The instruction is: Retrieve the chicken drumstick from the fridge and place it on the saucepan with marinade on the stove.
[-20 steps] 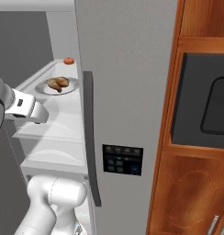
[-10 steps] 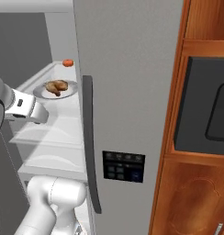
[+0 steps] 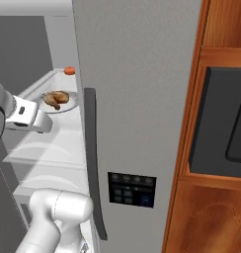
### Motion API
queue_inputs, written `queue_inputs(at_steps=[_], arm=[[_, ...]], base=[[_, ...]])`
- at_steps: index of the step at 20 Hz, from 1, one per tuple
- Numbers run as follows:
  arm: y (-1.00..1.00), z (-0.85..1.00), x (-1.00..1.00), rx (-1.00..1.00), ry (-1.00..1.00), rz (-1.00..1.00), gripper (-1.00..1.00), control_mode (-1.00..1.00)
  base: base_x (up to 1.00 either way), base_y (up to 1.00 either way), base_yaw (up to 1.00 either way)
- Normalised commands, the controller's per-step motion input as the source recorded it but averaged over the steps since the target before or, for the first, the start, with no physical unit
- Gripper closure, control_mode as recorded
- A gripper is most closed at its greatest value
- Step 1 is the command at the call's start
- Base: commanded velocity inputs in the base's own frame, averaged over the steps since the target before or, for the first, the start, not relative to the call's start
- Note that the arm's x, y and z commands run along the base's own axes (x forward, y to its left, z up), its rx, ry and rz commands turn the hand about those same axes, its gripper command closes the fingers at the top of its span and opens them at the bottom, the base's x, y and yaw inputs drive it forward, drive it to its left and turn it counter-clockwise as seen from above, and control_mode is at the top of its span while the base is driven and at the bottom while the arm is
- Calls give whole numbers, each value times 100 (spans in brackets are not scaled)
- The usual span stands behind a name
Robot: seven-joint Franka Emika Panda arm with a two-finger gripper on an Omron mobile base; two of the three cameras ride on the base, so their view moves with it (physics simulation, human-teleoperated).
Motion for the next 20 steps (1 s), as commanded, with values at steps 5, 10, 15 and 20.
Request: queue_inputs(at_steps=[5, 10, 15, 20], arm=[[0, 0, 0, 0, 0, 0, -100, 100], [0, 0, 0, 0, 0, 0, -100, 100], [11, 3, 14, 0, 0, 0, -100, -100], [23, 23, 0, 0, -7, 1, -100, -100]], base=[[39, 9, 0], [31, 9, 0], [5, 3, 0], [0, 0, 0]])
